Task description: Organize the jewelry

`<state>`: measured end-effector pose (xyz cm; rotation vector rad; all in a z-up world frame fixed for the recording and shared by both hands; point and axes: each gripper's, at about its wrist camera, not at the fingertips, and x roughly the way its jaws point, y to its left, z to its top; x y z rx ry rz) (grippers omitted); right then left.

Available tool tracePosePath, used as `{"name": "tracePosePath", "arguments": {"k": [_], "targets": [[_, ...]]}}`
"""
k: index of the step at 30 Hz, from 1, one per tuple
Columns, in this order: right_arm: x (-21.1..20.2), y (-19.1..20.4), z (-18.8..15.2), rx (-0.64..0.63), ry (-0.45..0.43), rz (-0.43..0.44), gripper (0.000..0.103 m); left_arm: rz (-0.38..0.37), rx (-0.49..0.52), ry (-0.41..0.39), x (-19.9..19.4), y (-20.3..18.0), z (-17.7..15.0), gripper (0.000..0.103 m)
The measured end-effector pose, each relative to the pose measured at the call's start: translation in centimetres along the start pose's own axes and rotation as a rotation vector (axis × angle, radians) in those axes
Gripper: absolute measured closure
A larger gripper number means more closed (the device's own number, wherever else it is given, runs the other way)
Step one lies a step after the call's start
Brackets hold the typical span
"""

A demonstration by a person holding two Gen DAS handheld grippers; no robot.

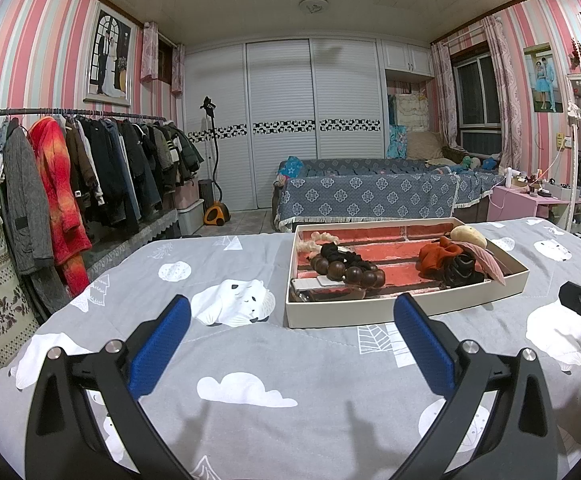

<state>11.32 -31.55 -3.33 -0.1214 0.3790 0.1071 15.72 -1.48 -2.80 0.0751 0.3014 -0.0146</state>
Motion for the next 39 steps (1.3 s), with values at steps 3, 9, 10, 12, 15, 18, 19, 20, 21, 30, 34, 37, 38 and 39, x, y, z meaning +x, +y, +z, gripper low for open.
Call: {"name": "tracePosePath", "arguments": {"k": [3, 9, 10, 12, 15, 18, 19, 20, 21, 30, 34, 37, 38, 39], "targets": [[0.0, 0.0, 0.0, 0.001, 0.001, 0.0, 0.004, 0.0, 0.001, 0.0, 0.0, 0.0, 0.0, 0.004], [0.04, -0.03, -0.15, 0.0, 0.003, 0.0, 0.004, 0.0, -0.001, 0.001, 0.1, 0.0, -0.03, 0.004], [0.01, -0.04, -0.17, -0.001, 0.004, 0.0, 0.004, 0.0, -0.001, 0.0, 0.15, 0.07, 0.03, 0.004], [-0.01, -0.11, -0.25, 0.001, 0.002, 0.0, 0.004, 0.0, 0.0, 0.001, 0.09, -0.01, -0.14, 0.004], [0.01, -0.07, -0.23, 0.001, 0.004, 0.0, 0.004, 0.0, -0.001, 0.001, 0.11, -0.03, -0.13, 0.004], [0.0, -0.07, -0.24, -0.001, 0.003, 0.0, 0.004, 0.0, -0.001, 0.001, 0.16, 0.03, -0.05, 0.004], [0.04, -0.08, -0.22, 0.0, 0.003, 0.0, 0.004, -0.001, -0.001, 0.001, 0.1, -0.02, -0.12, 0.004], [0.04, -0.08, -0.22, 0.001, 0.004, 0.0, 0.004, -0.001, -0.001, 0.002, 0.11, -0.01, -0.12, 0.004], [0.03, -0.09, -0.22, 0.001, 0.004, 0.0, 0.004, -0.001, -0.001, 0.002, 0.12, -0.02, -0.11, 0.004], [-0.02, -0.12, -0.26, 0.002, 0.003, 0.001, 0.004, -0.001, -0.001, 0.002, 0.19, 0.06, -0.09, 0.004], [0.03, -0.09, -0.21, 0.0, 0.003, 0.0, 0.004, -0.001, -0.001, 0.002, 0.22, 0.09, -0.04, 0.004], [0.04, -0.1, -0.21, 0.001, 0.004, 0.0, 0.004, -0.001, -0.001, 0.002, 0.16, 0.05, -0.11, 0.004], [0.04, -0.09, -0.21, 0.001, 0.004, 0.0, 0.004, -0.001, -0.001, 0.002, 0.22, 0.1, -0.03, 0.004], [0.0, -0.11, -0.24, 0.001, 0.004, 0.0, 0.004, -0.001, -0.001, 0.003, 0.22, 0.09, -0.04, 0.004]]}}
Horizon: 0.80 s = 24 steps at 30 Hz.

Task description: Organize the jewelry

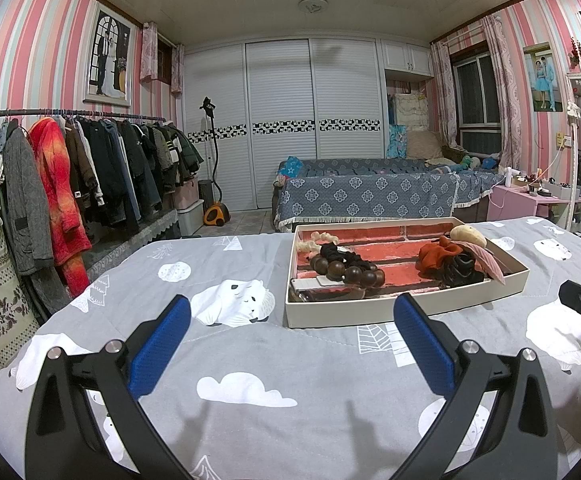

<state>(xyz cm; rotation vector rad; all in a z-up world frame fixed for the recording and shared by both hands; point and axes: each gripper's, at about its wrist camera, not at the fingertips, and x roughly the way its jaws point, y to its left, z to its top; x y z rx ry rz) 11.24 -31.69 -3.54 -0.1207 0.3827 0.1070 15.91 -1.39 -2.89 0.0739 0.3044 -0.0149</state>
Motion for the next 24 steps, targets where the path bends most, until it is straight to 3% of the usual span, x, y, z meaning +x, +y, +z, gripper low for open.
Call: {"name": "tracePosePath", "arguments": {"k": [24], "targets": [[0.02, 0.0, 0.02, -0.001, 0.0, 0.0, 0.004, -0.001, 0.0, 0.0, -0.01, 0.02, 0.05, 0.004]]}}
